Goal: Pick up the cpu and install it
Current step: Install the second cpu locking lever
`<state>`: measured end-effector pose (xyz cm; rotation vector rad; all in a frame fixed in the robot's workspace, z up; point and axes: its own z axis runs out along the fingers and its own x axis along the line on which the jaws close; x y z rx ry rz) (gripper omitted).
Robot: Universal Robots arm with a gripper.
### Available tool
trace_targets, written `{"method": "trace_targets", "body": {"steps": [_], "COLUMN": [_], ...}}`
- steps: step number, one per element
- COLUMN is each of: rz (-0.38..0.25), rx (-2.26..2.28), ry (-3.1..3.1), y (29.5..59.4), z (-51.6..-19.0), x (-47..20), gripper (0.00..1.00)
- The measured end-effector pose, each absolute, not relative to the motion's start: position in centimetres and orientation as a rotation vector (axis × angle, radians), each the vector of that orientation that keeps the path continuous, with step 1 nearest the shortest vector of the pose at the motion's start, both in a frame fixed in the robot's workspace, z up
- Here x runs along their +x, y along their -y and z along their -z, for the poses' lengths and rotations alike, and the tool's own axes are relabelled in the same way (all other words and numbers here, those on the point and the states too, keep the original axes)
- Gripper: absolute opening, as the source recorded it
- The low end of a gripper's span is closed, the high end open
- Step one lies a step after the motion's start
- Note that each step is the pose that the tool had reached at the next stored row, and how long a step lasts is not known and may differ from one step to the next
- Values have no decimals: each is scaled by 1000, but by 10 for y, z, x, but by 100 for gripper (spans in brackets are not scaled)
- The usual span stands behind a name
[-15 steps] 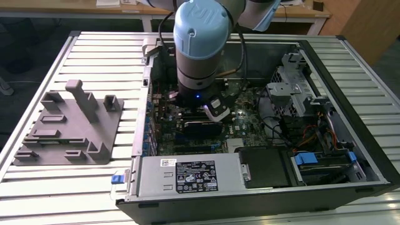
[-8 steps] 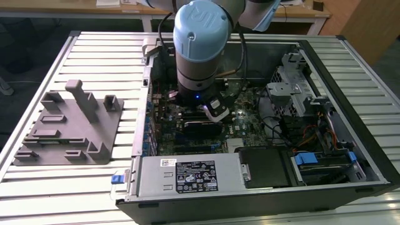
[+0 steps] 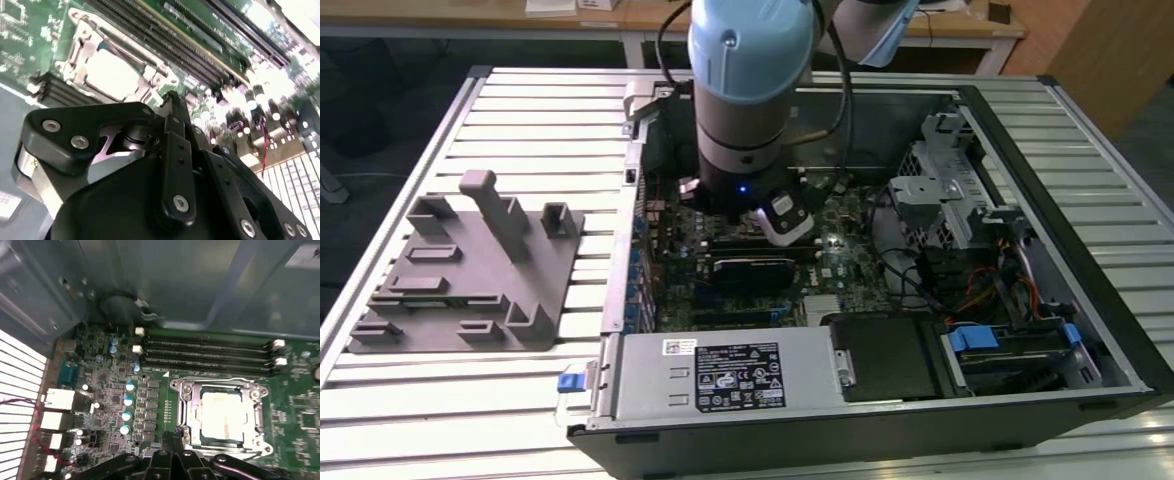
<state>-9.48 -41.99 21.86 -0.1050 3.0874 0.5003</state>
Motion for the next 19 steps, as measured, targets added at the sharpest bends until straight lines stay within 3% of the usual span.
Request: {"method": "trace_targets", "body": {"steps": [8,19], "rz": [-489,-399], "rx": [-104,-71], "ry": [-3089,-3102], "y": [420,420], "z": [-243,-248], "x": [-94,-78], "gripper": [11,11]}}
